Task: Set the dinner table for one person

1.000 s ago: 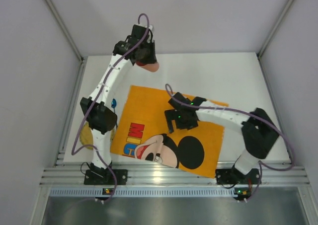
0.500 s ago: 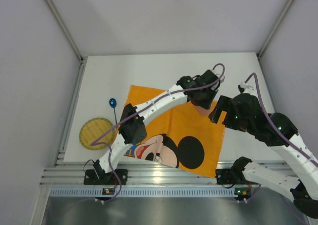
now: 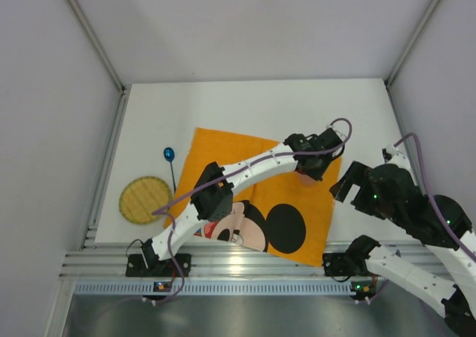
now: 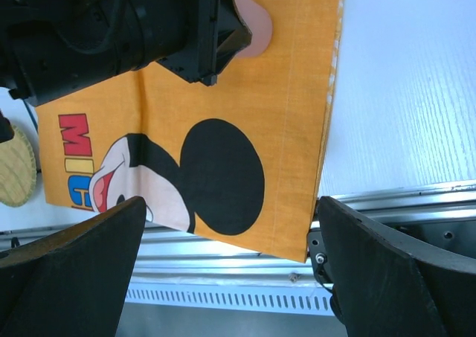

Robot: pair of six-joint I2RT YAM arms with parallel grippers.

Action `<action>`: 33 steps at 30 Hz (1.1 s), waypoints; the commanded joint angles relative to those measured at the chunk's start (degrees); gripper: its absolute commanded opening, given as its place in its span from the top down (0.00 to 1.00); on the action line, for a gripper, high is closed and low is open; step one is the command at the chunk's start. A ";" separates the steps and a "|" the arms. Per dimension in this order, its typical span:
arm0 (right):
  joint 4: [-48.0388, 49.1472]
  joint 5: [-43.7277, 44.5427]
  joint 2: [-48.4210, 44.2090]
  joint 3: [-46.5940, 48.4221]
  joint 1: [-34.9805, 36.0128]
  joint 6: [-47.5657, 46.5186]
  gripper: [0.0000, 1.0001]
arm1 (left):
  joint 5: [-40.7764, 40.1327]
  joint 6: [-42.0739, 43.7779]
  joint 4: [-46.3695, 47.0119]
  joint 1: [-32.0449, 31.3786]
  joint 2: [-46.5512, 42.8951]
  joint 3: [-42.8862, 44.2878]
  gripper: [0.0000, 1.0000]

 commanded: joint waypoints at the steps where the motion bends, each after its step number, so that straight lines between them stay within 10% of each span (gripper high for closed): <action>1: -6.46 1.66 -0.85 0.53 -0.57 0.82 0.00 | -1.95 -1.88 3.91 -0.14 0.24 0.97 0.85; 3: -7.07 1.57 -1.20 0.80 -0.65 1.00 0.00 | -1.17 -2.67 4.96 -0.14 0.59 1.05 0.75; 5: -7.42 1.57 -1.64 0.80 -0.57 1.09 0.00 | -0.46 -3.20 5.40 -0.23 0.33 1.49 0.02; 28: 9.97 -3.96 1.86 -7.97 -0.57 -1.20 0.00 | -3.88 -6.19 4.44 9.44 -24.90 -8.96 0.02; 33: 23.49 -8.27 10.90 -14.23 -0.65 -4.00 0.00 | -5.47 -9.08 6.36 13.56 -30.77 -26.86 0.01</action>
